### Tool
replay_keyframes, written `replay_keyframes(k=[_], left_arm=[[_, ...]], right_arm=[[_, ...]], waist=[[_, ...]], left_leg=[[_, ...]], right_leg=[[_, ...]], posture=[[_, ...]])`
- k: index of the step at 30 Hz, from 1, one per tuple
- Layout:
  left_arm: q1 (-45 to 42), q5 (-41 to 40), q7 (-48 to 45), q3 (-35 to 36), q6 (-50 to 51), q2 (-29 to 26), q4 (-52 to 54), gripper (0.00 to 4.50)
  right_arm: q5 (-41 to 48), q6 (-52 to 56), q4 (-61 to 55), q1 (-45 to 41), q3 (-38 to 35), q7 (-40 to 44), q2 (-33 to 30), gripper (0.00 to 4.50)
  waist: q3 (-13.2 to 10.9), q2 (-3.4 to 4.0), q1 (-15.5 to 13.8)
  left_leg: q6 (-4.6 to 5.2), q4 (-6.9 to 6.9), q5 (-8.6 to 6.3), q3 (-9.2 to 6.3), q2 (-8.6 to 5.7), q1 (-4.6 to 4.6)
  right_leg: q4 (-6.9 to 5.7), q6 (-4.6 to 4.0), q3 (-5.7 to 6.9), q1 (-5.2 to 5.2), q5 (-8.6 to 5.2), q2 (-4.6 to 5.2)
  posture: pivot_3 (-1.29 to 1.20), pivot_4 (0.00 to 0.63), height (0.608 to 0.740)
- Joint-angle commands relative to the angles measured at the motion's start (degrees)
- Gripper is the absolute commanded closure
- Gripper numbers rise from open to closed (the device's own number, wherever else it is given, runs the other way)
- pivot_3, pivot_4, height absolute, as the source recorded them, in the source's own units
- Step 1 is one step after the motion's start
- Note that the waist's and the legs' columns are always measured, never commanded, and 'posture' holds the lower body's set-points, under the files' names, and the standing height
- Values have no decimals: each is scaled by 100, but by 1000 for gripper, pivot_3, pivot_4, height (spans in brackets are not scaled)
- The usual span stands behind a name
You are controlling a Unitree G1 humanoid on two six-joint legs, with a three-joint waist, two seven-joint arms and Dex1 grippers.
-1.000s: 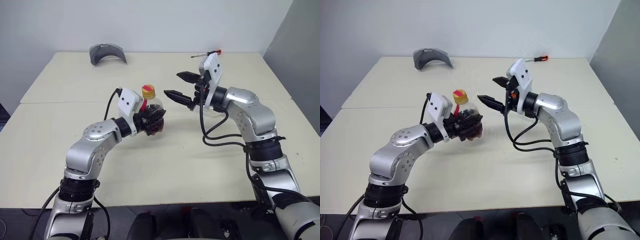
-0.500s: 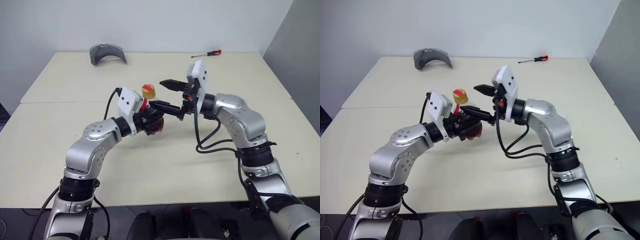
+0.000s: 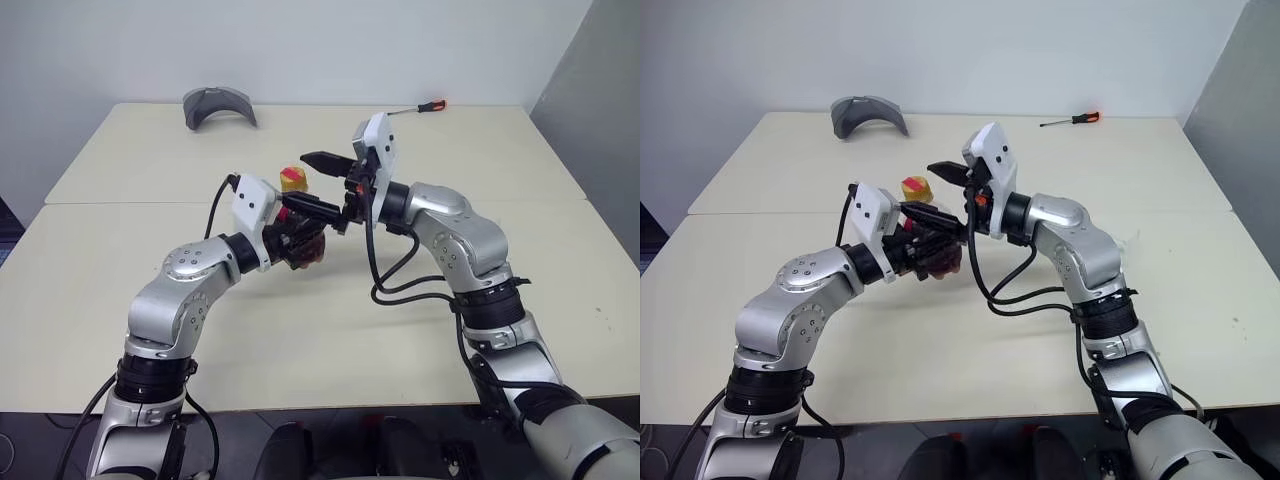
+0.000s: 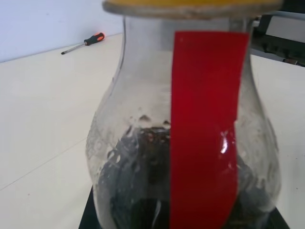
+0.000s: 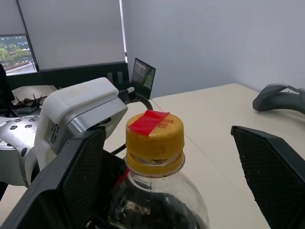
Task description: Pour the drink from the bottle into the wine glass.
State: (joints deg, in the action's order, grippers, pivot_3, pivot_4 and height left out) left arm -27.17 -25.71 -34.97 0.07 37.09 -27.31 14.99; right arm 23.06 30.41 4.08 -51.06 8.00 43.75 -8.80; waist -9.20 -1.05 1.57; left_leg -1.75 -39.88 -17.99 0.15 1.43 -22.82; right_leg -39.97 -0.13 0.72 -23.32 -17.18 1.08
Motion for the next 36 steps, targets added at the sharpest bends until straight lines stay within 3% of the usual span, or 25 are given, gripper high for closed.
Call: replay_keyframes(k=[1, 15, 36], left_arm=[[-49, -34, -18, 58, -66, -14, 226, 3080], [-68, -40, -89, 50, -67, -41, 218, 3080], [-104, -32, -190, 53, -78, -72, 182, 3080]], right_arm=[[-22, -161, -69, -199, -180, -51, -63, 38], [18, -104, -141, -187, -238, -94, -176, 38], [-15, -163, -35, 153, -485, 228, -1188, 38]], waist=[[0, 0, 0], [0, 0, 2], [0, 0, 11]], left_leg=[[0, 0, 0, 0, 0, 0], [0, 0, 0, 0, 0, 0], [5, 2, -3, 1, 1, 0]], right_leg=[[0, 0, 0, 0, 0, 0], [0, 0, 0, 0, 0, 0], [0, 0, 0, 0, 0, -1]], posture=[[0, 150, 740], [0, 150, 740], [0, 150, 740]])
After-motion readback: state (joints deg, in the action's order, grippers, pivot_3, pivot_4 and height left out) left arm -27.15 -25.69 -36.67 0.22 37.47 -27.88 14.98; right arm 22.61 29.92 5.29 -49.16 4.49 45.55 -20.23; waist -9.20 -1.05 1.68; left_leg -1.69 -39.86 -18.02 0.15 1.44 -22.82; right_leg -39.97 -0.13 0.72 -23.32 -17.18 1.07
